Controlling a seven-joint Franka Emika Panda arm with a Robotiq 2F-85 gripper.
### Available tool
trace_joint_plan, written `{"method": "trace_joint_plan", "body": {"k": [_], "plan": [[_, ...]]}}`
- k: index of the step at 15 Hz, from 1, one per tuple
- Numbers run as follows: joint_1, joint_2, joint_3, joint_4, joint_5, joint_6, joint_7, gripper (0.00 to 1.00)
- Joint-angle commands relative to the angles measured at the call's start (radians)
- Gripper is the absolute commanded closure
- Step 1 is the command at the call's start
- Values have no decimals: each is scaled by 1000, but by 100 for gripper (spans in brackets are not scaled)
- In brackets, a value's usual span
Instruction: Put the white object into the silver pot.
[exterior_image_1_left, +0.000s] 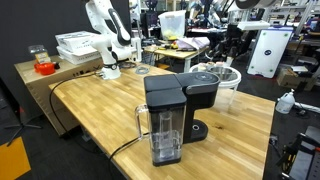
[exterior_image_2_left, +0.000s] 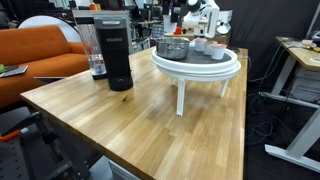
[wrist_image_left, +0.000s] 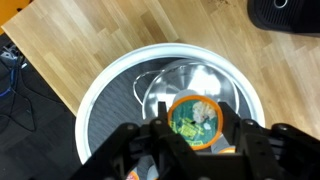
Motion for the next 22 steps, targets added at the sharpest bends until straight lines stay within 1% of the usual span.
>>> {"method": "trace_joint_plan", "body": {"k": [1,4,8,9,10,13,14,15,16,17,18,19,20,22], "plan": [[2,19,17,6,37,-11,-46,73],[6,44,26,19,44,-12,-52,73],[0,57,21,23,40,-17,-52,73],[-3,59,18,24,40,-19,-50,70],[-5,60,17,24,42,-18,-51,61],[-9,62,11,25,39,-17,-54,57],[-11,63,10,27,38,-17,-54,54],[-11,66,9,31,38,-18,-53,41],[-11,69,8,33,37,-19,-52,37],[-11,73,8,37,36,-20,-50,26],[-11,77,8,40,35,-19,-50,12],[-11,82,9,44,35,-18,-52,10],[-11,88,10,51,37,-20,-53,4],[-11,97,11,63,39,-22,-54,0]]}}
